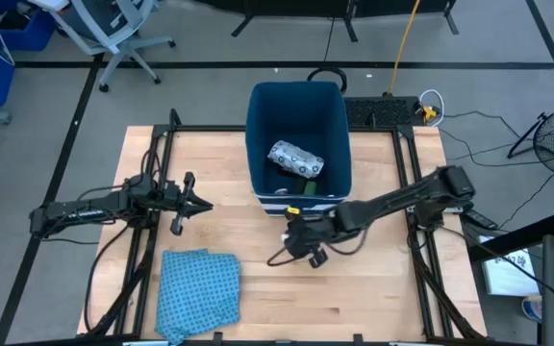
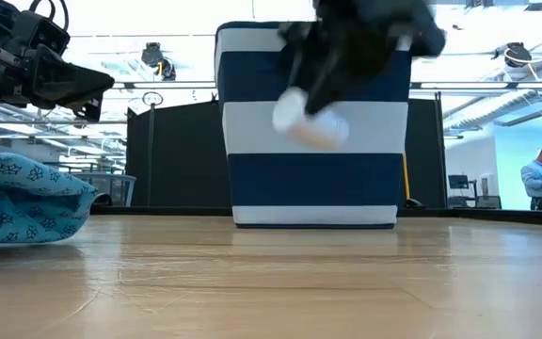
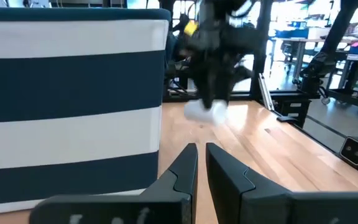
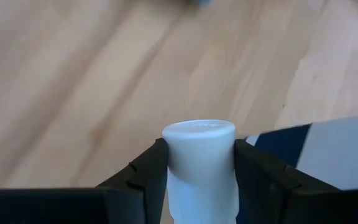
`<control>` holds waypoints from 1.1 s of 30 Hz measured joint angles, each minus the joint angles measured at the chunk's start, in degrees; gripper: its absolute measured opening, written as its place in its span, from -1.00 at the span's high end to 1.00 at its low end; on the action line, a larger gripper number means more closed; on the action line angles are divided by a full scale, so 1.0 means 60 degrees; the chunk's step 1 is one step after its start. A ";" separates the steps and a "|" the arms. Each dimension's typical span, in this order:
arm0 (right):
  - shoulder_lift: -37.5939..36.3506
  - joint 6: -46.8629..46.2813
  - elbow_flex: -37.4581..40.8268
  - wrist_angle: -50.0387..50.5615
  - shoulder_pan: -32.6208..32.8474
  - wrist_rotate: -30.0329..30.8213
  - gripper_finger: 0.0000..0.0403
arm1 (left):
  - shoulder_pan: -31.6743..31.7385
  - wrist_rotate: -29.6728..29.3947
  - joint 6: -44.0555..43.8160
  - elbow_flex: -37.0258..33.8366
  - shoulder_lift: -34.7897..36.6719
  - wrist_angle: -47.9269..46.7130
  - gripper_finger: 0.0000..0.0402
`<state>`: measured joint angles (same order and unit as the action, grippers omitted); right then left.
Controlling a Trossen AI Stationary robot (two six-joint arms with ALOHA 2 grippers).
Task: Pick & place medical supplies in basket/bin
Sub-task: Put the white medicine bottle into the basket
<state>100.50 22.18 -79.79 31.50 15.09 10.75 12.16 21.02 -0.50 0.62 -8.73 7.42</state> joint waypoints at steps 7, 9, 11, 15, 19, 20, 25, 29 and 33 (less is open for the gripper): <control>-0.1863 -0.1175 -0.0002 -0.0317 0.0781 -0.0045 0.25 | 0.0002 -0.0022 -0.0157 0.0000 0.0000 0.0025 0.81; -0.2512 -0.1550 -0.0011 -0.0320 0.0913 -0.0045 0.25 | 0.0002 -0.0173 -0.0170 0.0000 0.0000 0.0027 0.81; -0.3189 -0.1868 -0.0011 -0.0318 0.0982 0.0053 0.25 | 0.0004 -0.0345 -0.0200 0.0000 0.0000 0.0029 0.81; -0.4619 -0.2019 -0.0011 -0.0198 0.1006 0.0773 0.24 | 0.0003 -0.0508 -0.0335 0.0000 0.0000 0.0029 0.81; -0.5931 -0.2052 -0.0011 -0.0063 0.0987 0.0986 0.26 | 0.0000 -0.0508 -0.0457 0.0000 0.0000 0.0029 0.81; -0.6226 -0.2048 -0.0011 0.0020 0.0989 0.0979 0.26 | 0.0004 -0.0508 -0.0475 0.0000 0.0000 0.0029 0.81; -0.7665 -0.2765 -0.0010 0.1047 0.0995 0.0913 0.25 | 0.0004 -0.0508 -0.0508 0.0000 0.0000 0.0025 0.81; -0.8690 -0.3040 0.0734 0.1160 0.0991 0.0909 0.26 | 0.0002 -0.0511 -0.0444 0.0000 0.0000 0.0023 0.81; -0.9875 -0.2964 0.2336 0.0312 0.0961 0.0682 0.27 | 0.0002 -0.0511 -0.0431 0.0000 0.0000 0.0022 0.81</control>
<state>41.25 4.39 -65.77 33.37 20.86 14.84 12.17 17.96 -3.09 0.62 -8.73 7.55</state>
